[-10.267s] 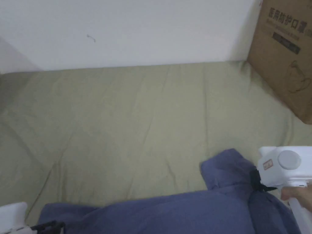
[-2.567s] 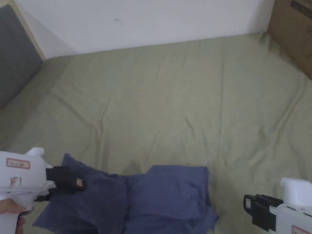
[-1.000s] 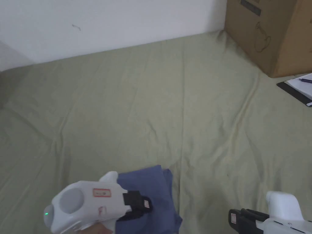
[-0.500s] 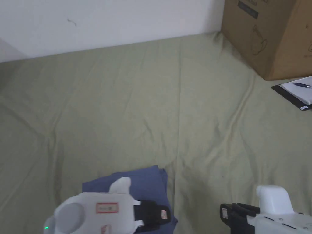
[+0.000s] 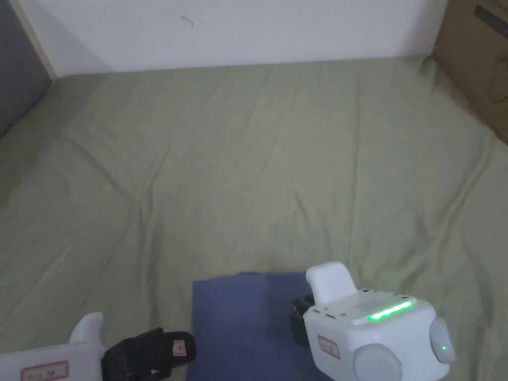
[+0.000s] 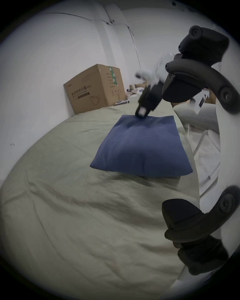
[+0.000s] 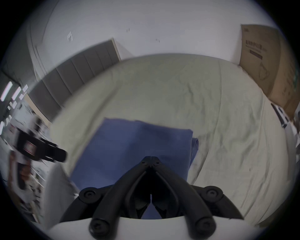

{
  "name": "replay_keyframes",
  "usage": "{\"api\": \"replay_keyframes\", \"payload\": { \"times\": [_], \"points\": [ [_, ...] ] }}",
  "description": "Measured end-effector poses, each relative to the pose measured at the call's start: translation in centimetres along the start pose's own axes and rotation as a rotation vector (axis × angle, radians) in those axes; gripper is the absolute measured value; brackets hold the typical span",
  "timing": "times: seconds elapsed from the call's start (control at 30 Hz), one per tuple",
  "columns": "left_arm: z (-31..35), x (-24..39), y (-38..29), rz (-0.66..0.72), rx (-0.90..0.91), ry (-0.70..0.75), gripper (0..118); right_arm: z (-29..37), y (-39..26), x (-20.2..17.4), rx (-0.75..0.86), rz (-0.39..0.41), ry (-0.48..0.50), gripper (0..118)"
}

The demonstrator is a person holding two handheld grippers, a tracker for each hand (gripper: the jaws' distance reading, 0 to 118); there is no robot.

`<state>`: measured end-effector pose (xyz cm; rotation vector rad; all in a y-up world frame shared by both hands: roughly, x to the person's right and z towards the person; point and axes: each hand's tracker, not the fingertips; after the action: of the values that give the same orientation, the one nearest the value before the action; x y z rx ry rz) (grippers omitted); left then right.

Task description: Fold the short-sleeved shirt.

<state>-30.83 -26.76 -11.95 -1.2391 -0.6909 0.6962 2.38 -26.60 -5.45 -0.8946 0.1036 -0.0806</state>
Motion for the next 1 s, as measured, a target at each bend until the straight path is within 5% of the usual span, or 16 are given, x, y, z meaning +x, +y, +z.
{"api": "replay_keyframes", "payload": {
  "times": [0.07,0.17,0.37,0.5,0.57,0.6,0.63,0.7,0.83,1.0],
  "points": [
    [-1.1,-0.9,0.8,0.030,-0.016,-0.038,117,-2.5,-0.9,0.3,-0.065,0.000,0.010,0],
    [-3.2,-2.5,2.6,0.091,-0.059,-0.079,117,-3.1,-1.8,2.1,-0.015,-0.142,0.057,0],
    [-9.2,-5.6,6.4,0.197,-0.163,-0.338,117,-2.7,-2.1,1.7,-0.011,-0.033,0.030,0],
    [-12.9,-3.7,6.8,0.179,-0.231,-0.374,114,-2.7,-2.2,1.9,-0.007,-0.055,0.031,0],
    [-14.3,-2.1,6.5,0.045,-0.271,-0.305,98,-2.7,-2.3,2.3,-0.003,-0.088,0.041,0],
    [-14.3,-1.6,6.2,0.000,-0.264,-0.251,41,-2.6,-2.4,2.6,0.004,-0.098,0.051,0],
    [-14.4,-1.6,6.3,0.004,-0.251,-0.152,23,-1.9,-2.6,2.5,0.025,-0.105,0.053,0],
    [-14.8,-3.4,6.5,0.152,-0.287,-0.196,23,0.7,-3.2,2.1,0.243,-0.080,-0.012,0],
    [-13.2,-1.5,6.6,0.004,-0.260,-0.131,23,5.9,-2.5,0.6,0.422,-0.062,-0.140,0],
    [-10.5,0.2,8.0,-0.057,-0.250,-0.061,23,10.0,-1.5,-0.6,0.537,-0.088,-0.170,0]
  ]
}}
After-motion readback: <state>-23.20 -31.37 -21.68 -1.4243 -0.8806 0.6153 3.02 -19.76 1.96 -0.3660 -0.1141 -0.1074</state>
